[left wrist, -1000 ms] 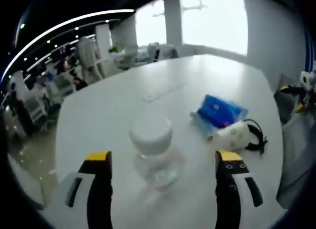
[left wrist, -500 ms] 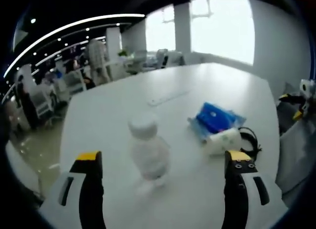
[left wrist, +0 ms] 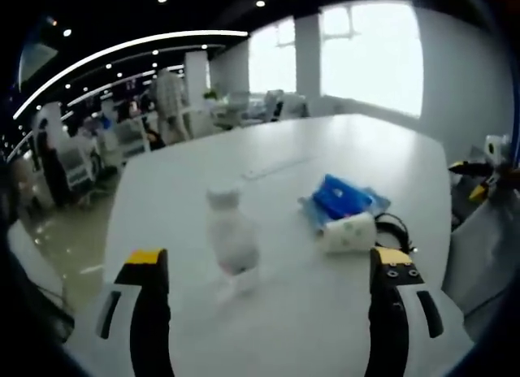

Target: Arrange the tabletop items into an orderly group along one side of the table until the central work area is clear of visible clutter.

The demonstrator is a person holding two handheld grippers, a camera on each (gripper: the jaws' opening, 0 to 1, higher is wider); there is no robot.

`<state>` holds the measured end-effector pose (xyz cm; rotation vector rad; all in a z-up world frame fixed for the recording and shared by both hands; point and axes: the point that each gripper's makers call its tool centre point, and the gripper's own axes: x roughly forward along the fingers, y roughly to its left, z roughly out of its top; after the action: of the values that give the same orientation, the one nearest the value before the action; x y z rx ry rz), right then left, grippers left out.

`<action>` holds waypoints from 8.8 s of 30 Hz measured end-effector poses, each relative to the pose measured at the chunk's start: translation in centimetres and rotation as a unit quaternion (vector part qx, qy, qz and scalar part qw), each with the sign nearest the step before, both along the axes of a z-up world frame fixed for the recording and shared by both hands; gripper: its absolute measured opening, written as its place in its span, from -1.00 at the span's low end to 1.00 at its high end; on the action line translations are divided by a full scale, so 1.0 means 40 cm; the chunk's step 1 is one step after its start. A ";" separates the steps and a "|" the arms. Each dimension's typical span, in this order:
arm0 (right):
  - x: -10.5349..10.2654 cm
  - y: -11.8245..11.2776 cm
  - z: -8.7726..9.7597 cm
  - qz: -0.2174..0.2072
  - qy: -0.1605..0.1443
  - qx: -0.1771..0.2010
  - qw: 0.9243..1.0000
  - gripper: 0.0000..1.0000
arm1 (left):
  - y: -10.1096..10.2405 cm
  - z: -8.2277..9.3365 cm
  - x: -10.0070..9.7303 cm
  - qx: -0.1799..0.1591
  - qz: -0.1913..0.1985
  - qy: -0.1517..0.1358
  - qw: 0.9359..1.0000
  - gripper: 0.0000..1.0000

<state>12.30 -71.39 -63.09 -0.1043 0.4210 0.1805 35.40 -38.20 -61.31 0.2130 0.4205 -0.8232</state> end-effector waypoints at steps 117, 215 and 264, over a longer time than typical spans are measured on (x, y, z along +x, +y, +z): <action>0.117 0.128 -0.011 0.082 0.054 0.022 0.995 0.52 | -0.115 -0.018 -0.400 -0.007 -0.005 -0.039 0.999 0.99; 0.461 0.374 -0.246 -0.021 0.163 0.239 0.957 -0.08 | -0.104 -0.073 -0.409 0.039 -0.016 -0.007 0.999 0.94; 0.453 0.435 -0.208 0.070 0.176 0.185 0.964 -1.00 | -0.103 -0.083 -0.411 0.051 -0.017 -0.006 0.999 0.84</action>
<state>30.44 -54.00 -71.42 0.2703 0.7273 0.4181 18.95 -42.31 -64.63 0.3200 0.4480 -0.8353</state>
